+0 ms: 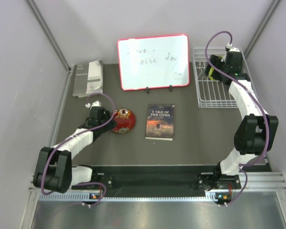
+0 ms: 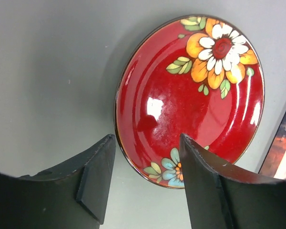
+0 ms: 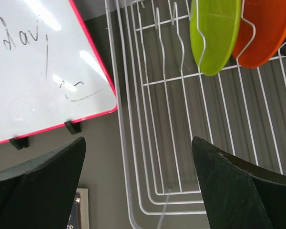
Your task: Unload the plates from the dish rack
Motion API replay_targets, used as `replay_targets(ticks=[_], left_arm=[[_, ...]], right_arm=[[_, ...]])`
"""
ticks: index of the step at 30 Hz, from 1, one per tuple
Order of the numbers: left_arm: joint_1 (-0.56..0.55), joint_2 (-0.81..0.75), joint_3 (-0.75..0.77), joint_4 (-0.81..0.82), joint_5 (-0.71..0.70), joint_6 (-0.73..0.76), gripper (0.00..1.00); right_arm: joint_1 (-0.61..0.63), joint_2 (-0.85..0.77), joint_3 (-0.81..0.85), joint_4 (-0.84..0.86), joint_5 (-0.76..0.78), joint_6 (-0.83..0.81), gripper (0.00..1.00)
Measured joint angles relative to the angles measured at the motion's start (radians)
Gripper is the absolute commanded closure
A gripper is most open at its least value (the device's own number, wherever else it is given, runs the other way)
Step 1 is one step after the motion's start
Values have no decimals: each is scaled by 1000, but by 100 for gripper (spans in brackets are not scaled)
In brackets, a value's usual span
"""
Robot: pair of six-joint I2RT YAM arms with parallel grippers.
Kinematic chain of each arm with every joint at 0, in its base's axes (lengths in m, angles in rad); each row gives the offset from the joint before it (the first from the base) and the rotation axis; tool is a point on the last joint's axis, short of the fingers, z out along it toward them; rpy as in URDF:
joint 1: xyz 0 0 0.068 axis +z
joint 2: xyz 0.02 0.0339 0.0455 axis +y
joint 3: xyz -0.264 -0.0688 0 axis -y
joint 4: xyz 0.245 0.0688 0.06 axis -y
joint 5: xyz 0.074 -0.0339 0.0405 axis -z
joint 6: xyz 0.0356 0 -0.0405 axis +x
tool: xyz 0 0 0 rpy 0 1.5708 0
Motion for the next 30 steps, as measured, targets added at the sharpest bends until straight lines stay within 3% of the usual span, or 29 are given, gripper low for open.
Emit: replay_targets(ticks=[9, 10, 11, 12, 13, 22, 23, 27, 30], left_arm=[[0, 0, 2, -3, -15, 16, 26], [0, 0, 5, -4, -13, 22, 23], [0, 0, 13, -6, -5, 27, 12], [0, 0, 27, -8, 16, 40, 11], [0, 0, 41, -8, 32, 55, 1], [0, 17, 236, 98, 364, 109, 1], [0, 26, 251, 121, 404, 109, 1], [-1, 62, 285, 199, 535, 104, 1], [-1, 80, 297, 226, 586, 101, 1]], right_arm=[[-3, 92, 98, -27, 116, -56, 7], [-3, 108, 119, -28, 134, -65, 7], [-3, 126, 142, -29, 154, -75, 7], [-3, 145, 167, -30, 173, -87, 8], [-3, 164, 194, -31, 194, -99, 8], [-25, 359, 415, -55, 288, -173, 23], [-31, 389, 451, -63, 288, -178, 29], [-52, 475, 543, -82, 288, -195, 34], [-61, 528, 592, -94, 286, -208, 43]])
